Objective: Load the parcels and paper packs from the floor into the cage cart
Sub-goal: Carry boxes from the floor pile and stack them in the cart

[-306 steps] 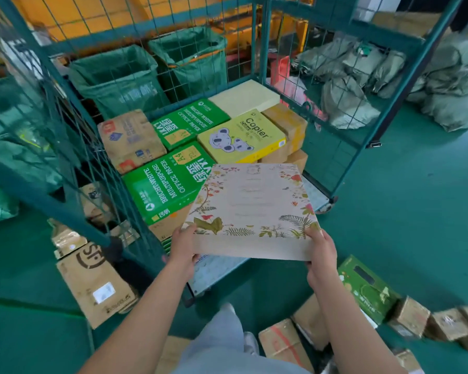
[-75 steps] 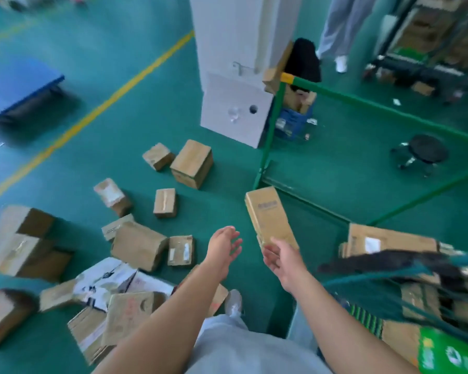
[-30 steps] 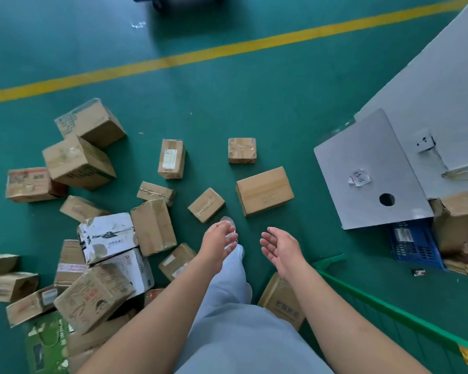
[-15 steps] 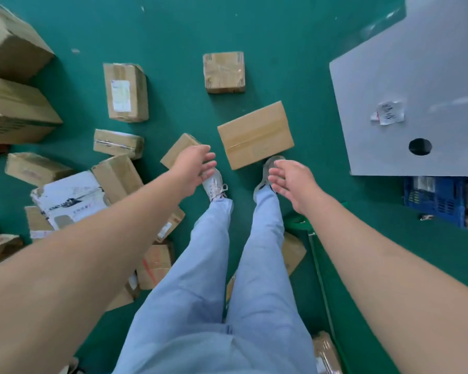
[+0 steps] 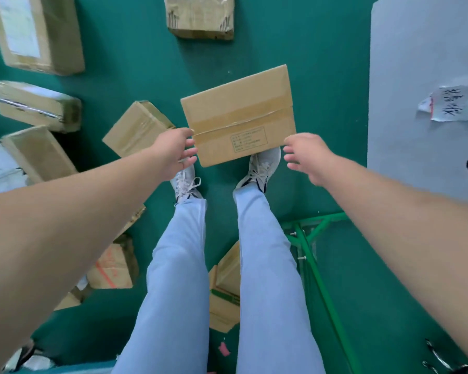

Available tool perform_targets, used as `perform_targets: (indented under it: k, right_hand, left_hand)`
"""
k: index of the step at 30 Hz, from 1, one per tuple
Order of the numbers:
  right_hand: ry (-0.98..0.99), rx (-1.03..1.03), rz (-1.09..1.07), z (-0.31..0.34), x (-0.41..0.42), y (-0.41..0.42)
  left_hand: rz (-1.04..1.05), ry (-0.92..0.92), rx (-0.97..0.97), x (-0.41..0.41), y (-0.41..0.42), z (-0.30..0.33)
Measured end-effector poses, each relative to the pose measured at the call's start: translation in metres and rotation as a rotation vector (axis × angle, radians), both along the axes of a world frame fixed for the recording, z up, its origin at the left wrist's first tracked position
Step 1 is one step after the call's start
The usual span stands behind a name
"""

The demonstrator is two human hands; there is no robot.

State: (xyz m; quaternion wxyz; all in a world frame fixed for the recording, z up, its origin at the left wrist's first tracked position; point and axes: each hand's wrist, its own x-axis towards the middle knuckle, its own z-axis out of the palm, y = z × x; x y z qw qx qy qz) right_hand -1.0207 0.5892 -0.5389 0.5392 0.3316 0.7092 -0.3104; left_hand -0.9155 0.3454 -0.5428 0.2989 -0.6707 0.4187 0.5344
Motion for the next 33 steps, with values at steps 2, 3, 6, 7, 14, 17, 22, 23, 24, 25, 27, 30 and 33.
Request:
perform_targets:
  k: [2,3,6,7,14,17,22,23,24,25,27,30,33]
  right_hand:
    - [0.040,0.028,0.056,-0.037,-0.017,0.007]
    - [0.059,0.048,0.069,-0.051,-0.023,0.008]
    - [0.110,0.085,0.121,-0.090,-0.036,0.011]
    - [0.119,0.091,0.142,-0.102,-0.038,0.010]
    - [0.103,0.050,0.183,-0.145,-0.034,-0.005]
    - [0.148,0.066,0.131,-0.139,-0.031,-0.009]
    - [0.226,0.087,0.096,-0.088,-0.022,-0.028]
    - [0.233,0.081,0.121,-0.069,-0.020,-0.035]
    - [0.234,0.081,0.141,-0.053,-0.019,-0.041]
    - [0.249,0.087,0.161,-0.034,-0.017,-0.049]
    - [0.288,0.068,0.210,0.009,-0.012,-0.070]
    - [0.319,0.033,0.296,0.071,-0.003,-0.101]
    - [0.308,-0.006,0.380,0.142,0.013,-0.139]
  left_hand:
    - [-0.006,-0.028,-0.008,-0.003,0.009,-0.037]
    - [-0.009,-0.041,-0.017,-0.003,0.012,-0.050]
    - [-0.086,-0.064,-0.064,-0.004,0.019,-0.090]
    - [-0.079,-0.078,-0.081,-0.003,0.021,-0.104]
    - [0.011,-0.083,-0.017,-0.010,0.022,-0.140]
    - [0.019,-0.060,-0.008,-0.009,0.017,-0.134]
    - [0.060,-0.058,-0.025,0.002,-0.002,-0.087]
    - [0.086,-0.055,-0.034,0.006,-0.010,-0.069]
    - [0.099,-0.057,-0.036,0.010,-0.017,-0.055]
    - [0.105,-0.055,-0.048,0.015,-0.024,-0.040]
    - [0.118,-0.027,-0.083,0.024,-0.044,0.003]
    - [0.133,0.018,-0.127,0.041,-0.069,0.065]
    - [0.207,0.086,-0.185,0.068,-0.099,0.140]
